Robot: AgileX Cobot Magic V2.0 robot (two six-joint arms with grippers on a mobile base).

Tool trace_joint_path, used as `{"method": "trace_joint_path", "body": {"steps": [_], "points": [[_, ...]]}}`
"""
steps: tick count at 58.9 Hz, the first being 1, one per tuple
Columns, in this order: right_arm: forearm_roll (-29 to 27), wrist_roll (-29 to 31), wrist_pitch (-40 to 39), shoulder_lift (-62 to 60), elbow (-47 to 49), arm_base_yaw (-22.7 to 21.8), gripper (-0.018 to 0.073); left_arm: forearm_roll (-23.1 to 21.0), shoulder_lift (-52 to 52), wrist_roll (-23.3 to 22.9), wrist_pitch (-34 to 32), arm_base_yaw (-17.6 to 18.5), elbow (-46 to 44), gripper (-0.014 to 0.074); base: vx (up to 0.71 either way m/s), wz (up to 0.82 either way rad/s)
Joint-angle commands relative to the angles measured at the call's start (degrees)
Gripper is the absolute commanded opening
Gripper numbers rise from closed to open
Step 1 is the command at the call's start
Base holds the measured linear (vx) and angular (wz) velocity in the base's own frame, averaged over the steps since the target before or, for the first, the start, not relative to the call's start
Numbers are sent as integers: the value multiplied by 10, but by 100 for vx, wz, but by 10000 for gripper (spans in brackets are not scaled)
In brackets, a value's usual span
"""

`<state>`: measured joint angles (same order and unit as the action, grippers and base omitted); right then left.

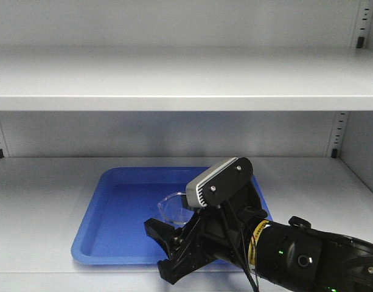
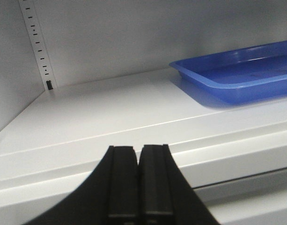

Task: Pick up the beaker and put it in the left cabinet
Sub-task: 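Lower the held beaker onto the blue tray with the right gripper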

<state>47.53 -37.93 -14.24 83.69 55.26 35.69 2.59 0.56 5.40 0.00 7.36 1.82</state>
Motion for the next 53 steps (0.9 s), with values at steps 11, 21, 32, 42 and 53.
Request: {"method": "trace_joint_path", "body": {"steps": [11,21,32,42,53], "points": [[-9,1,-33,-21,19,-2,179,-2,11,-2,-43,0,9,1,9,7],[-15,5,-25,-12,25,-2,179,-2,11,-2,-43,0,9,1,6,6],[-21,5,34,46,79,-2,179,-2,11,-2,-43,0,9,1,2,2],[-21,5,48,115,141,-2,179,-2,11,-2,-43,0,9,1,0,0],[-21,5,39,158,163,-2,181,-2,11,-2,-43,0,9,1,0,0]]}}
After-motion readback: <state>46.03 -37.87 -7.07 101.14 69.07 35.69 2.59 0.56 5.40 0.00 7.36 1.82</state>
